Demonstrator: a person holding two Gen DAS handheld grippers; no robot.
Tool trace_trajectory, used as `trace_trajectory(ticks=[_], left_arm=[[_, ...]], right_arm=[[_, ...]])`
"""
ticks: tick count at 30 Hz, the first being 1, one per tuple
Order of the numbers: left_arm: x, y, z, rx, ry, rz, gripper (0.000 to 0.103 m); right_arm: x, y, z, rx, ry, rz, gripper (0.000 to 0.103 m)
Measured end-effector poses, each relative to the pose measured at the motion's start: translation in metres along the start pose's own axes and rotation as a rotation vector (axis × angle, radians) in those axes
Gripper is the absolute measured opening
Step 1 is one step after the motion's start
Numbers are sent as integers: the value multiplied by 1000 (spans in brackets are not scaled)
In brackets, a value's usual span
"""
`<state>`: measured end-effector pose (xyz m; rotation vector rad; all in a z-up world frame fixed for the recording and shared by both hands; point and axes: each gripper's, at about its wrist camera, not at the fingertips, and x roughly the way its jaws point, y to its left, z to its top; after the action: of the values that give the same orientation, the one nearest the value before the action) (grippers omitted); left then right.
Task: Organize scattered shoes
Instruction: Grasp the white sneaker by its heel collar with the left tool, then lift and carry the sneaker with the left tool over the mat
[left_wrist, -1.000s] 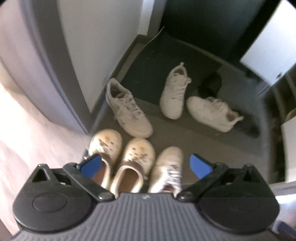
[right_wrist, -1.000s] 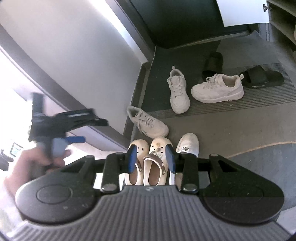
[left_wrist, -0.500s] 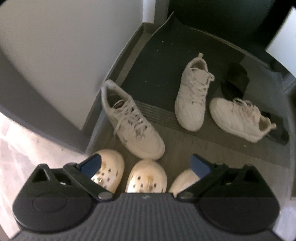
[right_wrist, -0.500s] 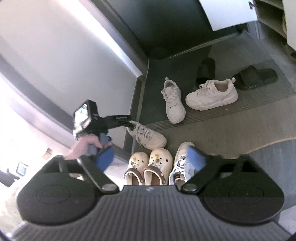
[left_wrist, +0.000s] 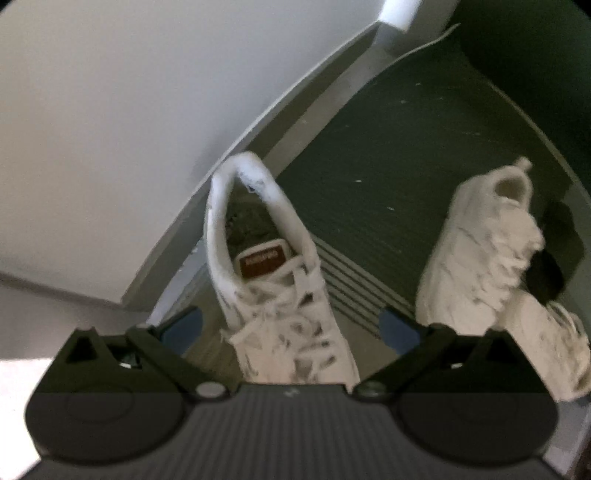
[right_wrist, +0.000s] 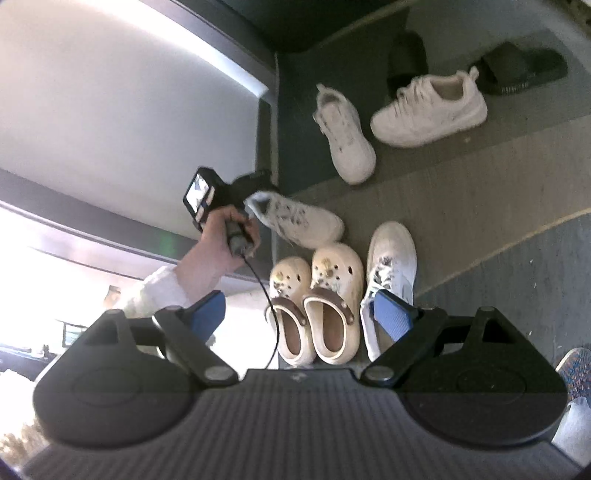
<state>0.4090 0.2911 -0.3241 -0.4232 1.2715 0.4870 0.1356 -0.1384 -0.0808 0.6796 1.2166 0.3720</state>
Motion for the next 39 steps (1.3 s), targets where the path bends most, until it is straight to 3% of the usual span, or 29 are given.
trace_trajectory(ticks=[11, 17, 26, 34, 39], left_arm=[[79, -17, 7, 10, 71, 187, 103], [89, -19, -1, 11, 29, 205, 97], [67, -18, -10, -8, -7, 149, 88], [30, -39, -16, 67, -47, 64, 86], [-13, -58, -35, 156, -68, -5, 86]], right_arm=[[30, -17, 19, 118, 65, -7, 89], [34, -29, 29, 160, 58, -26, 89], [25, -30, 27, 143, 25, -31, 89], [13, -30, 23, 138, -23, -50, 89], [4, -27, 24, 119, -80, -54, 89]])
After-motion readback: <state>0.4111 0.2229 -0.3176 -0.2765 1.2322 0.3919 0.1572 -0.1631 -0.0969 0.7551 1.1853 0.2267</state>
